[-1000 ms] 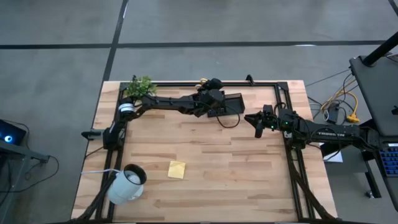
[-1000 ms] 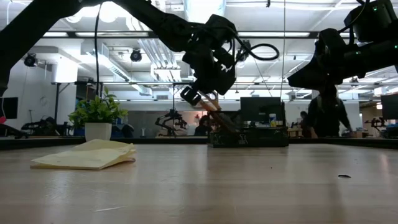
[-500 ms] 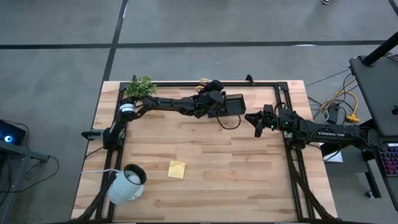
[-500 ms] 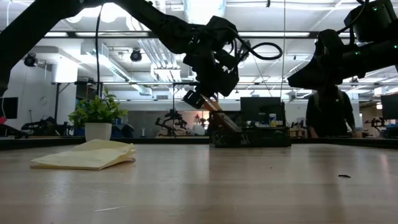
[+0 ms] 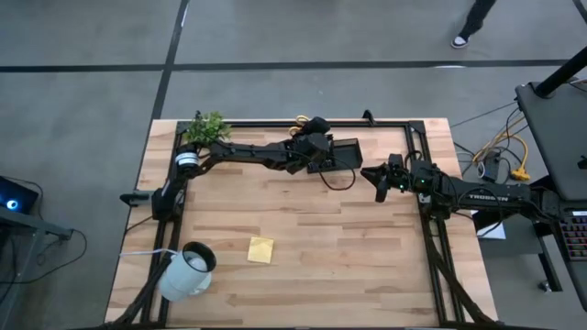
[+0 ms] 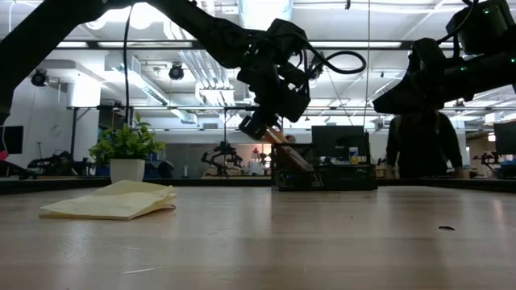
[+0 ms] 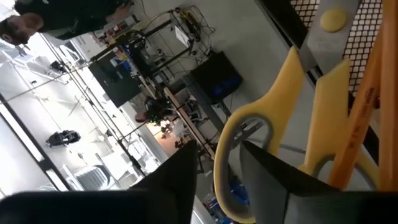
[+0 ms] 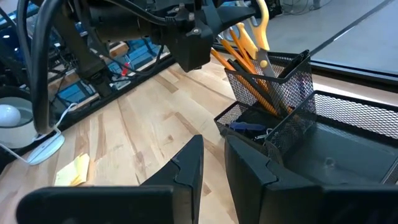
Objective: Pick and place office supplies into organizer
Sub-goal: Put the sticky note into the desk organizer
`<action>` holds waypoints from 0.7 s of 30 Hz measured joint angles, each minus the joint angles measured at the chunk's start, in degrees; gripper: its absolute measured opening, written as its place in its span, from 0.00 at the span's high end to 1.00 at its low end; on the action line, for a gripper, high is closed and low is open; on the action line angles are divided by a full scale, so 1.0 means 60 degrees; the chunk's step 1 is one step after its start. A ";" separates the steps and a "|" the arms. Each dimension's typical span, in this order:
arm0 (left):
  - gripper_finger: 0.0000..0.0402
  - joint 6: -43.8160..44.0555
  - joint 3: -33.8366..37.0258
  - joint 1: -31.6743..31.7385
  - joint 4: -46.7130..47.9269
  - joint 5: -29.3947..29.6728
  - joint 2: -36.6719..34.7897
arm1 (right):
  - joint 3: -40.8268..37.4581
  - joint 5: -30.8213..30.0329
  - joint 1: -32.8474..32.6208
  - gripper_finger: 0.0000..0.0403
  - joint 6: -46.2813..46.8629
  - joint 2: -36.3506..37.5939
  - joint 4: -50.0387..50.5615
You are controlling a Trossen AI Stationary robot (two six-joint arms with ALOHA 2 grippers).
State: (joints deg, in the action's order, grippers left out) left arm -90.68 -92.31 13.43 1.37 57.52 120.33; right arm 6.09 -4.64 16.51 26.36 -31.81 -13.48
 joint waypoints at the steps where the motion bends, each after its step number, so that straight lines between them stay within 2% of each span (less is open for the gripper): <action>1: 0.73 0.0090 0.0000 0.0000 0.0005 -0.0004 0.0000 | 0.0000 0.0000 0.0000 0.86 -0.0001 0.0000 0.0001; 12: 0.55 0.0153 -0.0004 -0.0017 -0.0022 0.0039 -0.0038 | 0.0000 0.0001 0.0007 0.86 -0.0002 0.0000 0.0001; 21: 0.52 0.0094 -0.0060 -0.0081 0.0015 0.0338 -0.0069 | 0.0000 0.0004 0.0004 0.86 -0.0002 0.0000 0.0001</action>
State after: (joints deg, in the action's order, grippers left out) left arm -90.11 -92.68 12.95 1.45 59.54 119.92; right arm 6.09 -4.62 16.54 26.35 -31.81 -13.47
